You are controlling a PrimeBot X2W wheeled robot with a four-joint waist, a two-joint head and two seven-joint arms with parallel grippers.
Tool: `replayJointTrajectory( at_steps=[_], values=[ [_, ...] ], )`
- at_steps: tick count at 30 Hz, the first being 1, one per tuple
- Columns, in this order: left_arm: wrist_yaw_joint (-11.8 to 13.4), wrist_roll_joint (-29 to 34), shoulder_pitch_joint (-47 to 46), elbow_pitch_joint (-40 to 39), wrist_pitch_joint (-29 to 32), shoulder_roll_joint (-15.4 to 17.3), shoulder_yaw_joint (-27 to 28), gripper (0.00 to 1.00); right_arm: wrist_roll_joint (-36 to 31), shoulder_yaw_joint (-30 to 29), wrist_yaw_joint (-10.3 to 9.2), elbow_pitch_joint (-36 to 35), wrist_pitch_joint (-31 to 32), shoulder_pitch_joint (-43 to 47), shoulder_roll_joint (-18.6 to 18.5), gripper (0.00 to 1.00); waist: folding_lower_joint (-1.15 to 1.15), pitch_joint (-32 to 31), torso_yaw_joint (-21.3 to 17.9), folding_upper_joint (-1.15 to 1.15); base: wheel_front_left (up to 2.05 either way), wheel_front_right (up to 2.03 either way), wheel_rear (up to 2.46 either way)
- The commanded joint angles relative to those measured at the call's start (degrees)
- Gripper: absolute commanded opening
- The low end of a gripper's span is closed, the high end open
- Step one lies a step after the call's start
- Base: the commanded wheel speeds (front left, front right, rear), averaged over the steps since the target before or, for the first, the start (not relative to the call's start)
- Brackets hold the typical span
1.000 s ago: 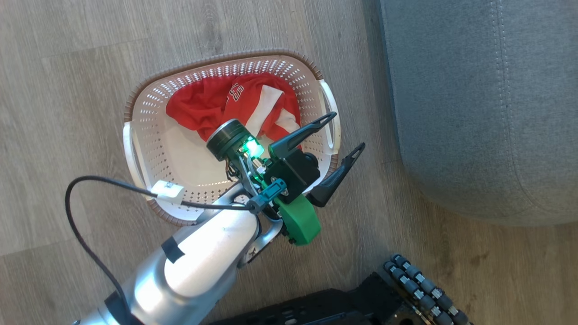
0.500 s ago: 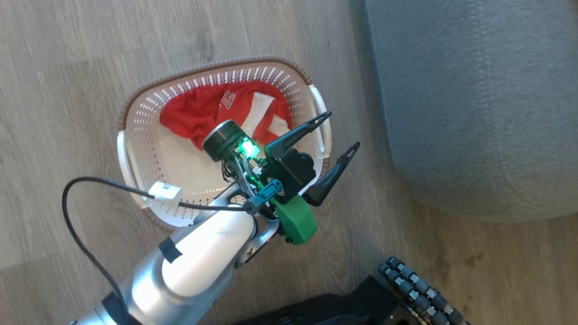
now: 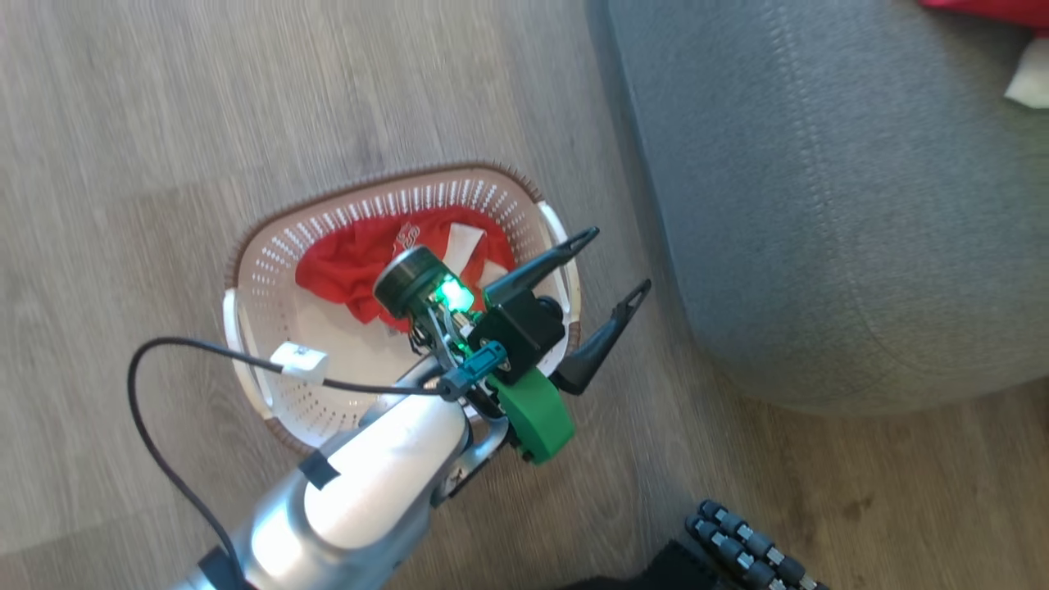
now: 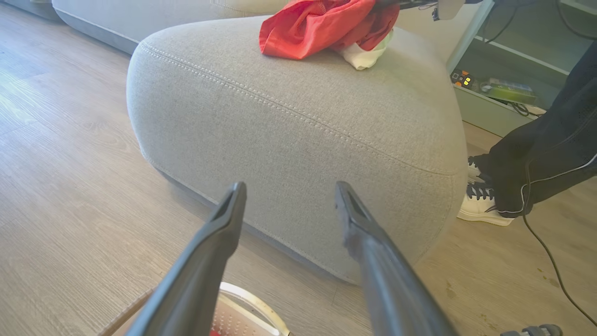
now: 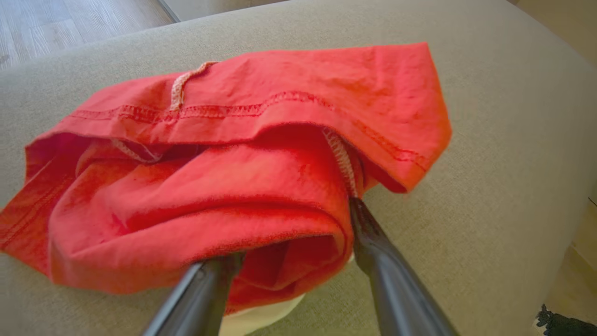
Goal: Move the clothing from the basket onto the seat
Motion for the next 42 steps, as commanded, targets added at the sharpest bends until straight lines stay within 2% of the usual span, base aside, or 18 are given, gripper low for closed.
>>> replayJointTrajectory(
  at_steps=[1,7,14,19,26,29,34,38,42],
  values=[
    [-0.21,-0.43,0.51,-1.24,-0.75,-0.92,0.81,1.00,0.69,1.90,0.40,-1.27,0.92,-1.00,-1.78,1.00,0.00,-2.26,-0.31,-0.01,0.00,0.00,0.00],
    [-0.62,-1.83,2.03,0.32,-1.90,-2.48,1.06,1.00,3.50,10.52,0.40,-1.06,5.76,-1.07,-2.65,1.00,0.00,-7.11,-0.53,-0.01,0.00,0.00,0.00],
    [-0.69,-3.05,5.20,0.19,-2.27,-4.21,2.11,1.00,11.49,19.84,0.40,-6.18,-1.15,-1.45,-4.07,1.00,0.00,-14.33,0.42,-0.01,0.00,0.00,0.00],
    [-0.06,-2.99,8.64,-1.59,-2.29,-4.58,5.37,1.00,19.39,24.60,0.40,-14.74,-5.90,0.28,-5.49,1.00,0.00,-19.41,1.33,-0.01,0.00,0.00,0.00],
    [-0.31,-2.63,13.25,-3.71,-2.29,-4.82,9.22,1.00,24.86,27.60,0.40,-26.43,-10.50,4.92,-7.25,1.00,0.00,-25.28,3.51,-0.01,0.00,0.00,0.00],
    [0.17,-2.90,15.28,-5.25,-2.30,-4.98,11.79,1.00,28.51,27.39,0.40,-32.51,-11.36,8.53,-6.16,1.00,0.00,-27.69,4.91,-0.01,0.00,0.00,0.00],
    [1.16,-3.95,18.14,-7.16,-2.30,-5.08,18.06,1.00,39.10,25.54,0.40,-43.38,-8.67,16.31,-0.79,1.00,0.00,-30.08,6.80,-0.01,0.00,0.00,0.00],
    [1.46,-3.21,19.35,-8.32,-2.30,-4.48,23.91,1.00,38.56,27.10,0.40,-52.83,-9.17,23.85,0.61,1.00,0.00,-31.29,8.78,-0.01,0.00,0.00,0.00],
    [2.25,-2.63,21.12,-9.33,-2.30,-4.06,30.13,1.00,35.28,29.62,0.40,-61.28,-11.09,31.23,2.41,1.00,0.00,-32.04,10.89,-0.01,0.00,0.00,0.00]
  ],
)
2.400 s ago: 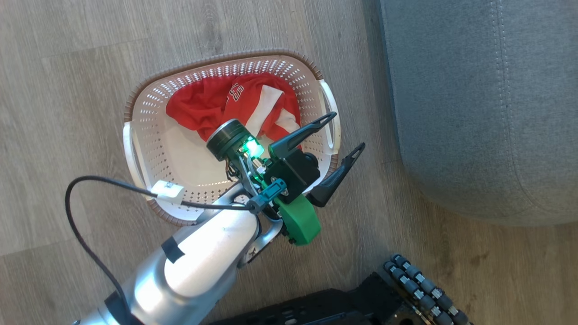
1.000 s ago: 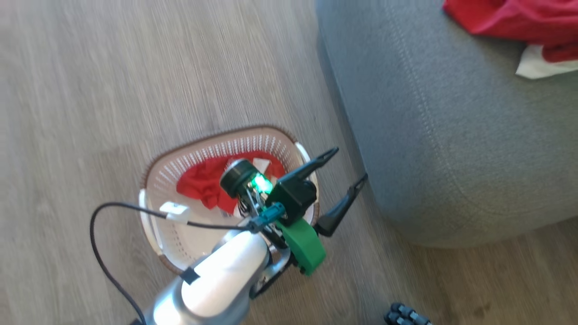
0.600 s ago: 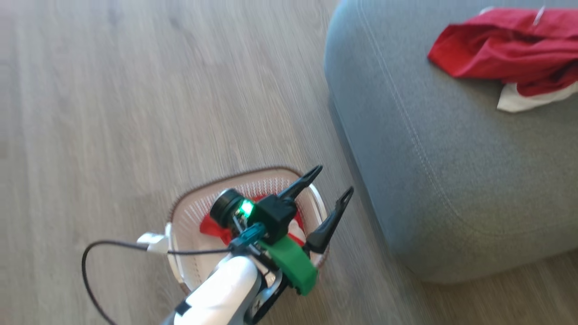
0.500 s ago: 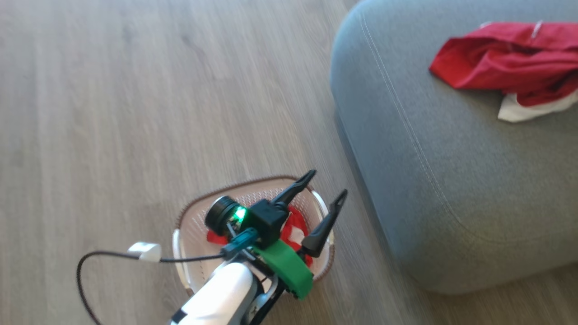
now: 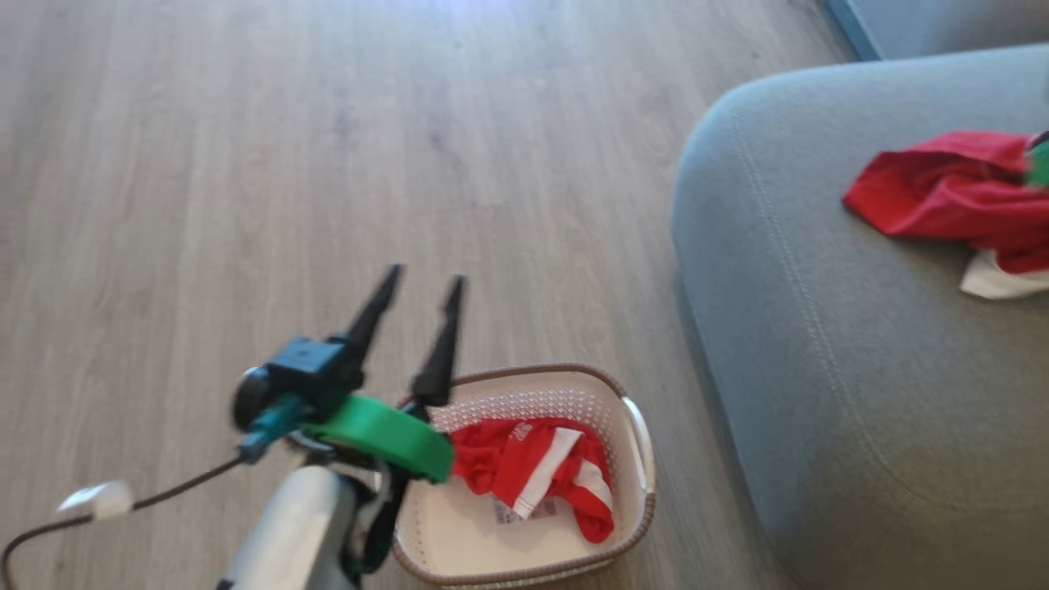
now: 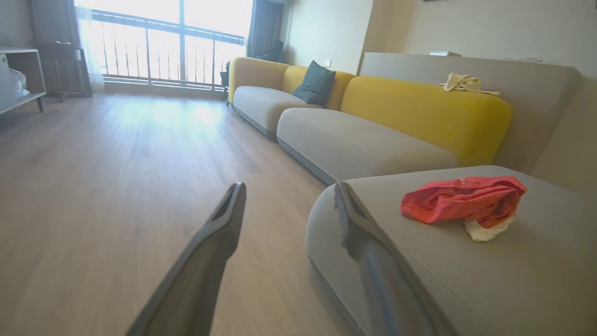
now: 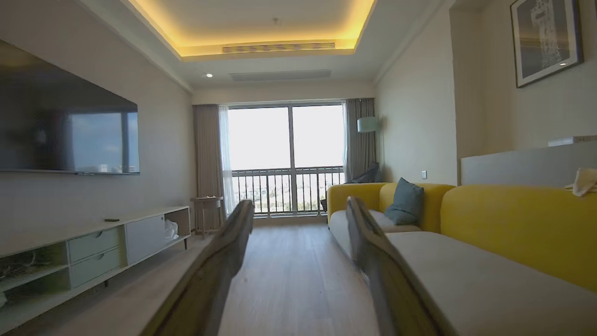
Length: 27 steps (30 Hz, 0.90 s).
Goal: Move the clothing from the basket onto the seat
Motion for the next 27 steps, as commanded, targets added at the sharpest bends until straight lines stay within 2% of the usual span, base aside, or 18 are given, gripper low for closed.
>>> replayJointTrajectory(
  at_steps=[1,7,11,17,23,27],
  values=[
    [0.72,0.93,-0.39,-2.31,-0.55,0.57,4.30,1.00,-1.90,1.65,0.41,-4.42,-0.93,1.58,1.12,1.00,0.01,-0.80,1.80,0.00,0.00,0.00,0.00],
    [3.05,1.43,3.79,-3.80,-0.55,0.02,13.07,1.00,-7.82,3.35,0.41,-12.68,-2.73,11.23,6.79,1.00,0.01,-1.55,4.98,0.00,0.00,0.00,0.00],
    [4.33,2.49,7.09,-5.69,-0.55,-0.43,17.23,1.00,-9.49,3.88,0.41,-15.90,-3.55,16.91,10.93,1.00,0.01,-1.75,6.29,0.00,0.00,0.00,0.00],
    [5.02,4.64,10.89,-6.02,-0.55,-0.68,18.49,1.00,-13.67,3.44,0.41,-16.01,-4.48,25.91,14.64,1.00,0.01,-1.70,7.83,0.00,0.00,0.00,0.00],
    [6.49,3.57,13.13,-4.64,-0.56,-0.71,16.44,1.00,-16.16,3.16,0.41,-13.15,-4.96,33.41,17.20,1.00,0.01,-1.40,8.31,0.00,0.00,0.00,0.00],
    [7.52,3.40,13.84,-3.81,-0.56,-0.72,15.43,1.00,-17.38,2.89,0.41,-11.63,-5.04,35.12,17.94,1.00,0.01,-1.33,7.85,0.00,0.00,0.00,0.00]
  ],
)
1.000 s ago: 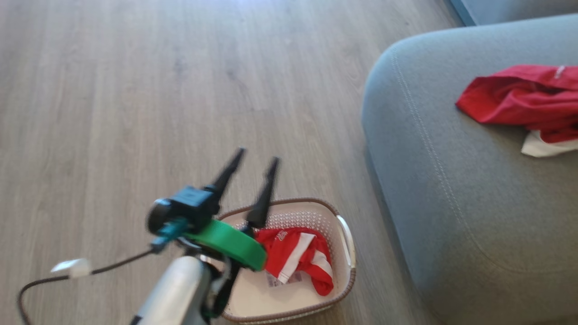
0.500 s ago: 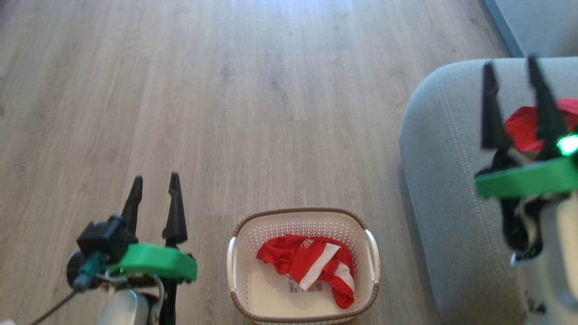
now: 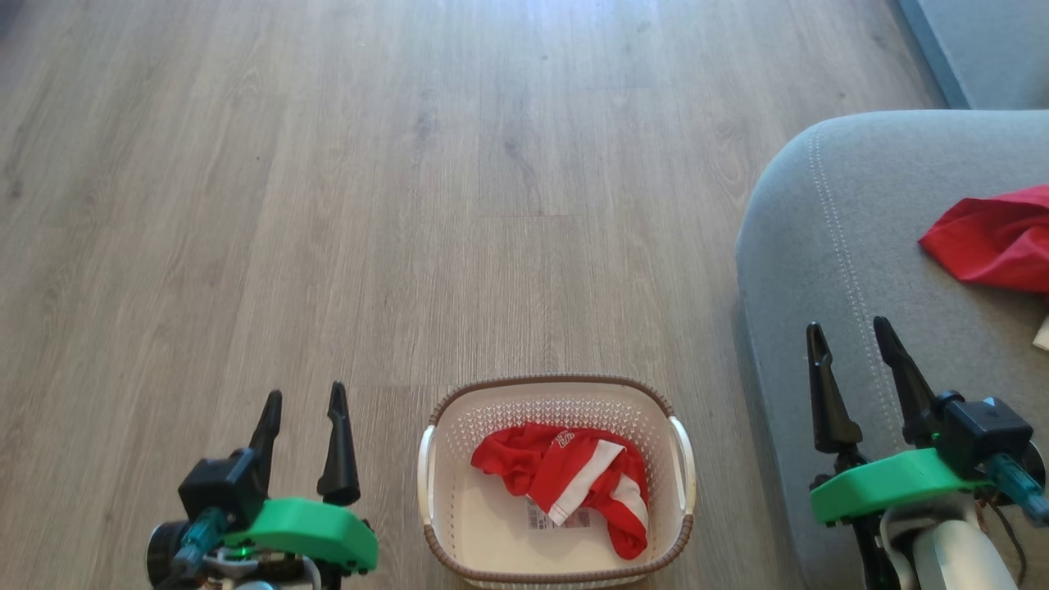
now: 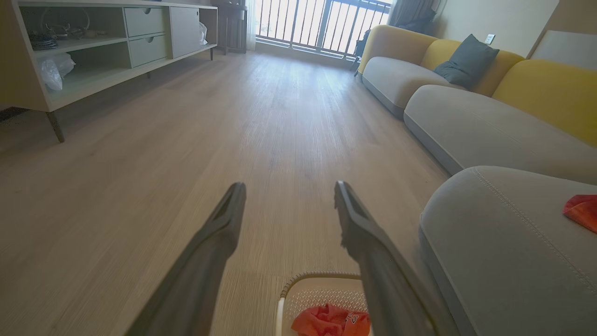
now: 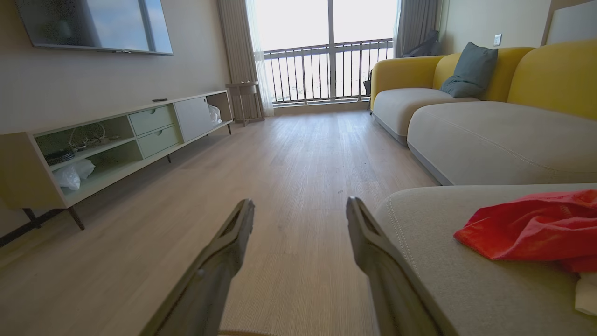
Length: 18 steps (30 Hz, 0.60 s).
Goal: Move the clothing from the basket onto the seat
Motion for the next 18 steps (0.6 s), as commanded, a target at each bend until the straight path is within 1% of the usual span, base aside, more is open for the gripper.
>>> replayJointTrajectory(
  at_steps=[1,8,18],
  values=[
    [0.54,-0.44,-1.69,-1.72,-0.56,0.06,1.58,1.00,-0.45,1.01,0.40,-1.91,-0.70,-1.69,-0.12,1.00,0.00,0.03,-0.19,0.00,0.00,0.00,0.00],
    [1.33,0.02,-1.59,-2.18,-0.56,0.06,1.25,1.00,-1.71,0.79,0.40,-3.31,-0.75,-1.13,0.51,1.00,0.00,0.32,-0.90,0.00,0.00,0.00,0.00],
    [0.63,0.08,-2.21,-2.20,-0.56,0.05,0.45,1.00,-1.42,0.65,0.40,-4.35,-0.76,-1.36,0.87,1.00,0.00,0.88,-0.56,0.00,0.00,0.00,0.00]
  ],
)
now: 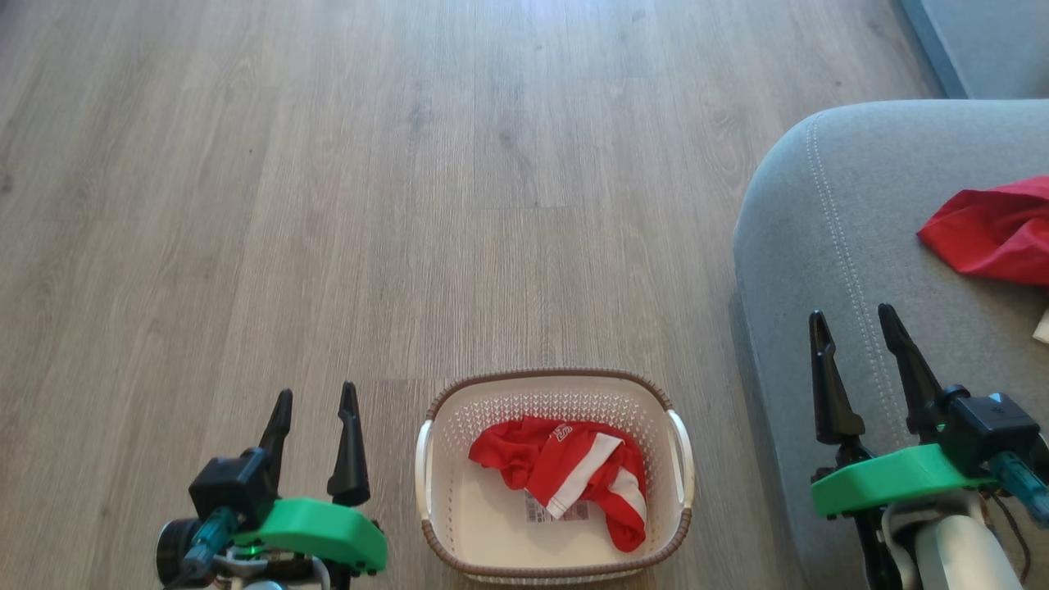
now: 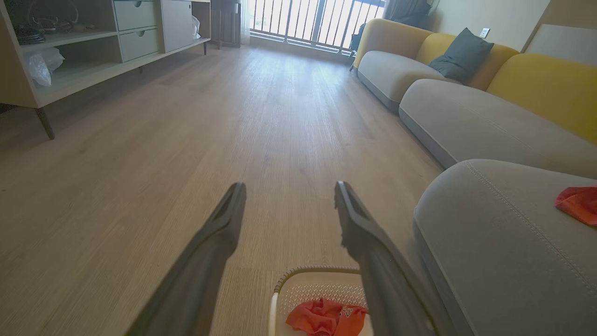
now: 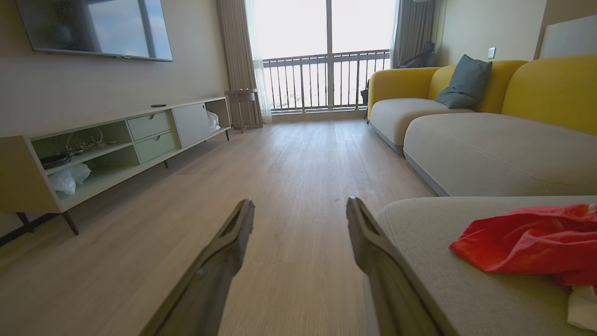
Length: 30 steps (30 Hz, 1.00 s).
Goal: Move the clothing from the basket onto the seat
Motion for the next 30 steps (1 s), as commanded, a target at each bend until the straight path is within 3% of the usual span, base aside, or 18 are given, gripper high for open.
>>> replayJointTrajectory(
  at_steps=[1,14,25,30],
  values=[
    [-0.05,0.30,-2.78,-1.80,-0.56,0.04,1.53,1.00,0.25,1.09,0.41,-2.47,-0.53,-1.47,0.17,1.00,0.00,0.46,0.11,0.00,0.00,0.00,0.00],
    [-0.45,0.87,-6.46,-1.19,-0.56,0.04,-0.17,1.00,-0.43,0.38,0.41,-1.02,-0.53,-4.06,0.31,1.00,0.00,9.46,-1.77,0.00,0.00,0.00,0.00],
    [-1.58,2.91,-13.40,1.21,-0.56,0.04,-2.01,1.00,-0.93,-0.11,0.41,0.35,-0.53,-8.07,0.35,1.00,0.00,19.78,-5.56,0.00,0.00,0.00,0.00],
    [-3.04,5.23,-17.13,6.16,-0.56,0.04,-3.35,1.00,-0.44,0.41,0.41,0.17,-0.53,-9.23,0.46,1.00,0.00,24.53,-8.37,0.00,0.00,0.00,0.00]
  ],
)
